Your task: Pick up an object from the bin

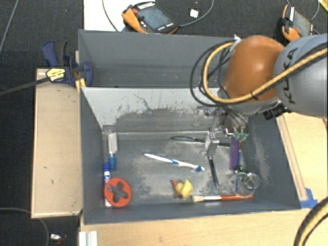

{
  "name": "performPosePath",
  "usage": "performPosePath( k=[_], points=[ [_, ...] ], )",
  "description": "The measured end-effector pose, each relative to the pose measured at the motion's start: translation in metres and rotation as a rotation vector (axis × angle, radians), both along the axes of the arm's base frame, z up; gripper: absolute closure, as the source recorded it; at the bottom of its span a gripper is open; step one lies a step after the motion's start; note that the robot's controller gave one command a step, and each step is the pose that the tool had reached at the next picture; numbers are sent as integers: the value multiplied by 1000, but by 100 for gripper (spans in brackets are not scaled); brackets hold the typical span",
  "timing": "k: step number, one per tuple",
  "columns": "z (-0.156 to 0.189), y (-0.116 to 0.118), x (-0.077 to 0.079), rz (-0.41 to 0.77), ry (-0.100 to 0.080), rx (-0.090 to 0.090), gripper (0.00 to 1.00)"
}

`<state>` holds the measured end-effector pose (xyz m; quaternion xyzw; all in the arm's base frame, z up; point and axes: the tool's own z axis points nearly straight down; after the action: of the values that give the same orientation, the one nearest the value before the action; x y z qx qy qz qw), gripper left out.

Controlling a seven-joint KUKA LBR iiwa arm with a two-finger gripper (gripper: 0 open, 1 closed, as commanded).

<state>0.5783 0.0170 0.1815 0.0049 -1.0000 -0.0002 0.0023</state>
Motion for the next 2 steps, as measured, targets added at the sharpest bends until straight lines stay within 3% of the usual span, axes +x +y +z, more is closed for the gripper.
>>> performPosePath(
  k=[1, 2],
  points=[
    [4, 0, 2, -1, -8, 0, 0],
    [-115, 35, -20, -14, -1, 2, 0]
  ],
)
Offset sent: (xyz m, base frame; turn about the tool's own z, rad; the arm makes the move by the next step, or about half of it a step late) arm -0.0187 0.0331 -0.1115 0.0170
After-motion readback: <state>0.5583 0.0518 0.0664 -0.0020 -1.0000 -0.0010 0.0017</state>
